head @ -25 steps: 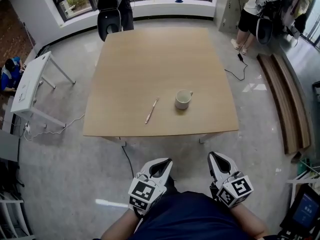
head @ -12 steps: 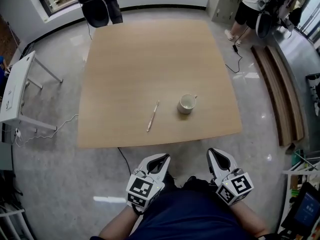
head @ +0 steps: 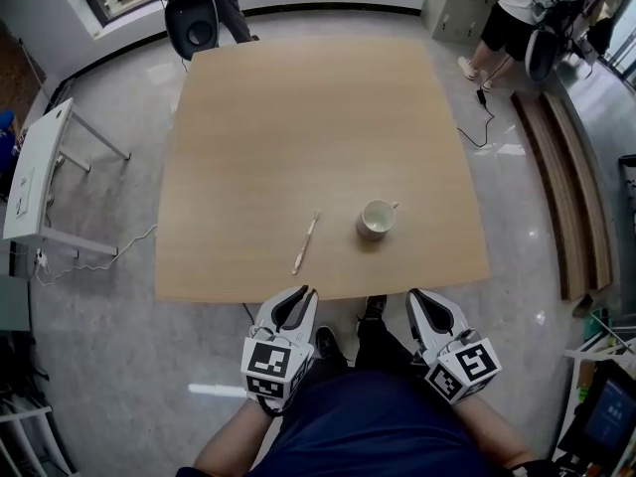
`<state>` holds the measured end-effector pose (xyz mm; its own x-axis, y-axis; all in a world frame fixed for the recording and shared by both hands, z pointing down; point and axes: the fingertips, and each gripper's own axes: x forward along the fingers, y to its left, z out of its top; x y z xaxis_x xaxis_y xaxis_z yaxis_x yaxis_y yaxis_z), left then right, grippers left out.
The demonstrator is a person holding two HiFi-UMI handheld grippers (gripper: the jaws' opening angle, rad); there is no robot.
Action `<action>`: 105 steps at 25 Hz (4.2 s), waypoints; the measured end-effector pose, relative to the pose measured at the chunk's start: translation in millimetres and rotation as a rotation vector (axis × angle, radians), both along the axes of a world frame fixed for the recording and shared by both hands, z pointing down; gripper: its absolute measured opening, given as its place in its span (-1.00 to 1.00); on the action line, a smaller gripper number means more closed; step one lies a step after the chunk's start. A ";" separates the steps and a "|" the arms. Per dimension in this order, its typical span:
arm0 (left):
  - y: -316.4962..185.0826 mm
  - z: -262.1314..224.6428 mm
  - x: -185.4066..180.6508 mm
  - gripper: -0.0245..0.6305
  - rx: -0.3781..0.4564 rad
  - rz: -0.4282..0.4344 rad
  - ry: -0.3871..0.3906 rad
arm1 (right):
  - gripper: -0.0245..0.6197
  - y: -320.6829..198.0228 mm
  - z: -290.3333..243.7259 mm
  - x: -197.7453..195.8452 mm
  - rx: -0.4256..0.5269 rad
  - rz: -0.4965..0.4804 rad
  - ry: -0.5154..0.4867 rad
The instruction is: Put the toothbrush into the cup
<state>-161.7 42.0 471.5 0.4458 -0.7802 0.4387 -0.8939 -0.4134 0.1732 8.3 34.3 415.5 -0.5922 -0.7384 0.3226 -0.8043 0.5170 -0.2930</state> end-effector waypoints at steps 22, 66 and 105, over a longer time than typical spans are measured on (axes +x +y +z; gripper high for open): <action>-89.1 189.6 -37.9 -0.52 -0.507 -0.134 -0.413 | -0.89 -151.3 19.6 42.4 -0.094 -0.176 -0.104; -184.6 37.7 76.9 -0.76 -0.143 0.266 0.035 | -0.89 -162.6 20.9 57.5 -0.123 0.132 -0.136; -169.5 123.2 154.2 -0.75 -0.121 0.545 -0.251 | -0.89 -141.3 24.3 123.5 -0.139 0.381 -0.099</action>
<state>-7.5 -127.5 594.7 0.6383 -0.4071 0.6533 -0.5788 -0.8134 0.0586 131.9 -106.9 439.8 -0.3178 -0.8642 0.3900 -0.8951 0.1378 -0.4241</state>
